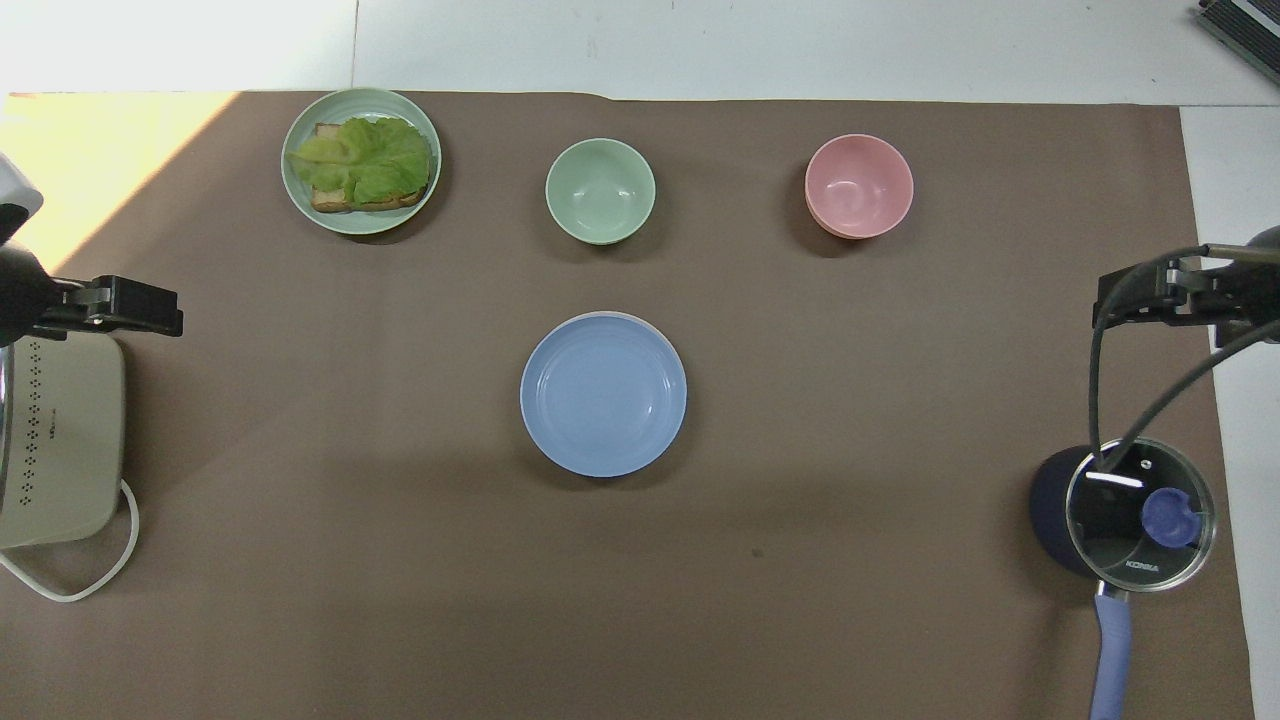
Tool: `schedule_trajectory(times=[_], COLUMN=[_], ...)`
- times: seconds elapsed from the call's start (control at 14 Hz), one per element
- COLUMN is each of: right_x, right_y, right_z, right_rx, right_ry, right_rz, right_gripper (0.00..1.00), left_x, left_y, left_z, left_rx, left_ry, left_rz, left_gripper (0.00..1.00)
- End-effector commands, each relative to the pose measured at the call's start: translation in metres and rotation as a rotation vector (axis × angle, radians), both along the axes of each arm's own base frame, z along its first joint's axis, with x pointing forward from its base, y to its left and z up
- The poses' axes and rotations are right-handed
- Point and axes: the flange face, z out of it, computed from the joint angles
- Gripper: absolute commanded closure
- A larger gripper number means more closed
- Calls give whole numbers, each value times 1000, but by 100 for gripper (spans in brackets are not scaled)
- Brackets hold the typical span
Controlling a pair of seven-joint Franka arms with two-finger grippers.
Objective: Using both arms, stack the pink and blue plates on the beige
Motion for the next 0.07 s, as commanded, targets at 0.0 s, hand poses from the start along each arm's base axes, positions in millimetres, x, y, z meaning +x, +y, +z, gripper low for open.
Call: schedule_trajectory(times=[0.0], right_x=[-7], right_y=[-1], right_z=[-1], right_rx=[19], right_ry=[10], right_rz=[23], right_gripper=[0], left_x=[1], left_y=[4], left_z=[3], left_rx=[17], left_ry=[8], left_rz=[-3], left_gripper=[0])
